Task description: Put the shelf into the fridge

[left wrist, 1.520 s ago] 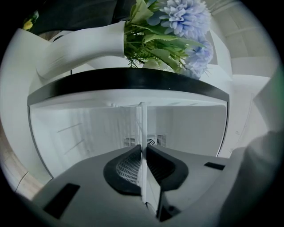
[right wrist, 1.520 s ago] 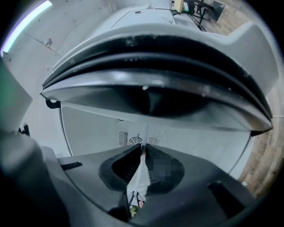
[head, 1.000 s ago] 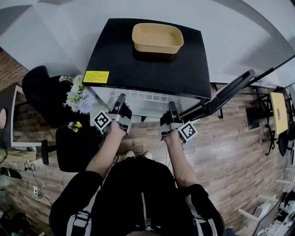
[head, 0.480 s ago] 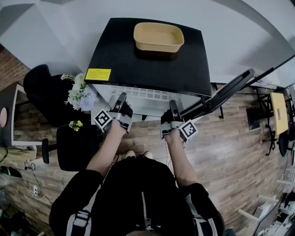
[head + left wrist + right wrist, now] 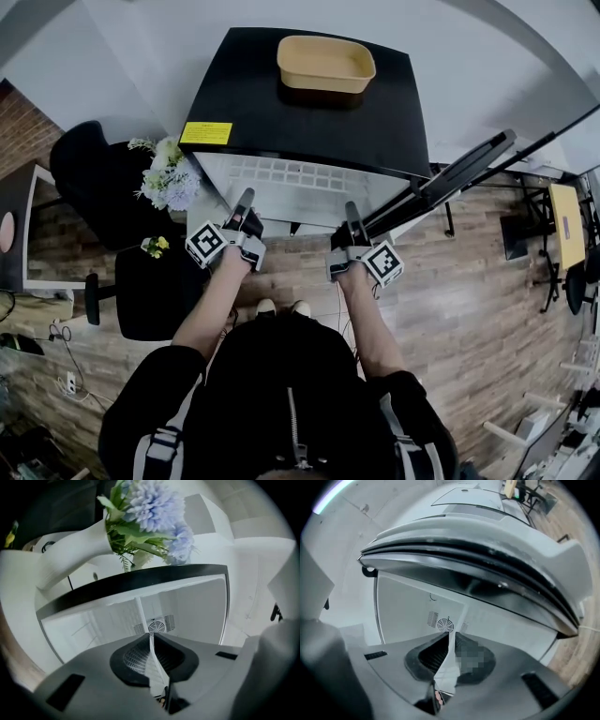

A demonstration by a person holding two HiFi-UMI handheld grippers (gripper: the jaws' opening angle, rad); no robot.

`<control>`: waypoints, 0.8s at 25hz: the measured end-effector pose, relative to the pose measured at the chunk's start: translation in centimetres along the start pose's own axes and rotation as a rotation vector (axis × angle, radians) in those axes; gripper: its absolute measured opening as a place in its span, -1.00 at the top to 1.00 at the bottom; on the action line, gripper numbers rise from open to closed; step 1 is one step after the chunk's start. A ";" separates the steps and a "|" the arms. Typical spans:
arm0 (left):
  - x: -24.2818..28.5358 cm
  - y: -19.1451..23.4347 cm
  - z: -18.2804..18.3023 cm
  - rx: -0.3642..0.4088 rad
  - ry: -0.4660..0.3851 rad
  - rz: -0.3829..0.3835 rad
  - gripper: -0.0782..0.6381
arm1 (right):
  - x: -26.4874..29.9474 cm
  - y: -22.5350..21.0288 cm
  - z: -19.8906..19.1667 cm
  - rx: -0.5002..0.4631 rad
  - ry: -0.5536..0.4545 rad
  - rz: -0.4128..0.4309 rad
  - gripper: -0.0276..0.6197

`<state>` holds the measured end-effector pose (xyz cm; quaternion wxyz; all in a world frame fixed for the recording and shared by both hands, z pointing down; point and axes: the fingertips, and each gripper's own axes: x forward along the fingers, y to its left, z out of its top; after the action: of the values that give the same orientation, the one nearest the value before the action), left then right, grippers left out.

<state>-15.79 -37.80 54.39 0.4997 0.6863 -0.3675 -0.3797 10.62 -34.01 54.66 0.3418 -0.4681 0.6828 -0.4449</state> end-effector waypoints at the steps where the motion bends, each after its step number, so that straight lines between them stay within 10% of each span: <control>1: -0.4 -0.1 0.0 0.039 0.010 0.014 0.66 | -0.3 0.2 -0.1 -0.041 0.011 -0.008 0.81; 20: -4.5 -4.5 -1.0 0.894 0.250 0.129 0.70 | -2.7 4.2 -3.7 -0.779 0.190 -0.072 0.93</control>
<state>-16.30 -32.34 51.00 0.2178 0.8505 -0.4741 -0.0666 6.81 -29.66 52.29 0.0585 -0.5429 0.8121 -0.2059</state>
